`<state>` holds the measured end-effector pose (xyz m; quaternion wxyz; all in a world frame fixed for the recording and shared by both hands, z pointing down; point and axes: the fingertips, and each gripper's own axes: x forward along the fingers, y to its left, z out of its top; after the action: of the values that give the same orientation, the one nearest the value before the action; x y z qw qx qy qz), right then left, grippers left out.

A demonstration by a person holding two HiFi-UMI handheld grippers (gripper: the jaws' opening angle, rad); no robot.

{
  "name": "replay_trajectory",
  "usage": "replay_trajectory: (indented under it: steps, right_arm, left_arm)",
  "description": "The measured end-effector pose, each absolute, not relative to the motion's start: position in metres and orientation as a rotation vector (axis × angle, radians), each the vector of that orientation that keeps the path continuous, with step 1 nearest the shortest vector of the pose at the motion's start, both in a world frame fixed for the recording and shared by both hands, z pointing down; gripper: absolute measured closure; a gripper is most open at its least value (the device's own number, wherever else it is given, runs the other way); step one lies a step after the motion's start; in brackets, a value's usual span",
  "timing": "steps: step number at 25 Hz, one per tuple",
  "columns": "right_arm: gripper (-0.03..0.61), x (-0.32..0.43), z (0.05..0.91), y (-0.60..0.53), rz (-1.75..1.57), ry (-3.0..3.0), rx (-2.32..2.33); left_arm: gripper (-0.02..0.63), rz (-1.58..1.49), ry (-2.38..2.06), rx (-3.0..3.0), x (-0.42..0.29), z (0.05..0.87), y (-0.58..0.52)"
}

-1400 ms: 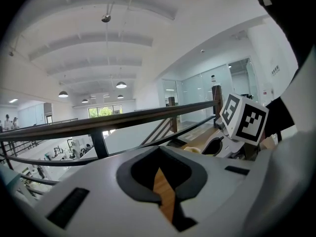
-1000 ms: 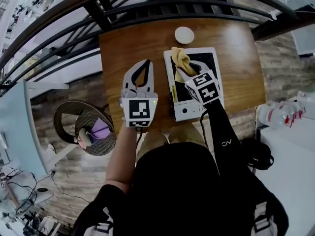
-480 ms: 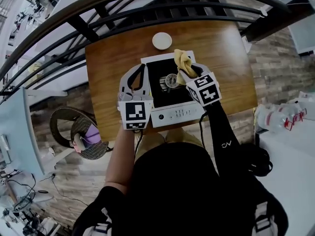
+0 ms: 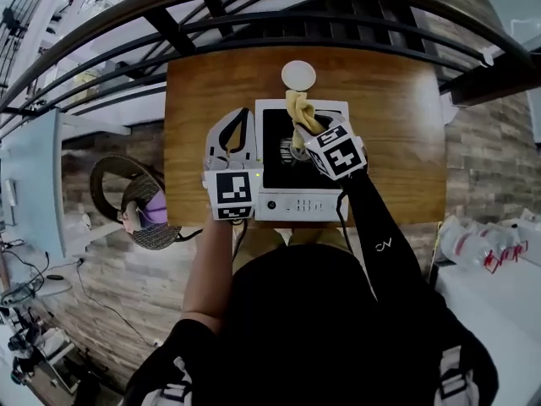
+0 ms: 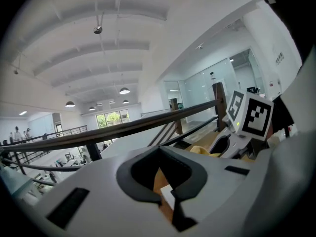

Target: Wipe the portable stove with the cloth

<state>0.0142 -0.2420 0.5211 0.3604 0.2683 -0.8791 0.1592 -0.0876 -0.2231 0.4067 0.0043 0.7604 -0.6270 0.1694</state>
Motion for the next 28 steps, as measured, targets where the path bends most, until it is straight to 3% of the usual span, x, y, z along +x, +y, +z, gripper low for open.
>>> replay_trajectory:
  steps: [6,10,22,28]
  right_arm:
    - [0.451,-0.058,0.540,-0.231,0.488,-2.269,0.511]
    - [0.451,-0.063,0.550,-0.231,0.492,-2.252,0.501]
    - [0.451,0.124,0.553,-0.268,0.667,-2.102,0.961]
    - [0.451,0.136,0.545,-0.260,0.664,-2.123,0.992]
  left_arm:
    - [0.607,0.536,-2.063,2.298,-0.102,0.397,-0.210]
    - [0.607,0.533,-2.062,2.278,-0.108,0.402,-0.208]
    - [0.607,0.476,-1.880,2.452,-0.054,0.410,-0.249]
    - [0.607,0.474,-1.861,2.473,-0.041,0.414,-0.244]
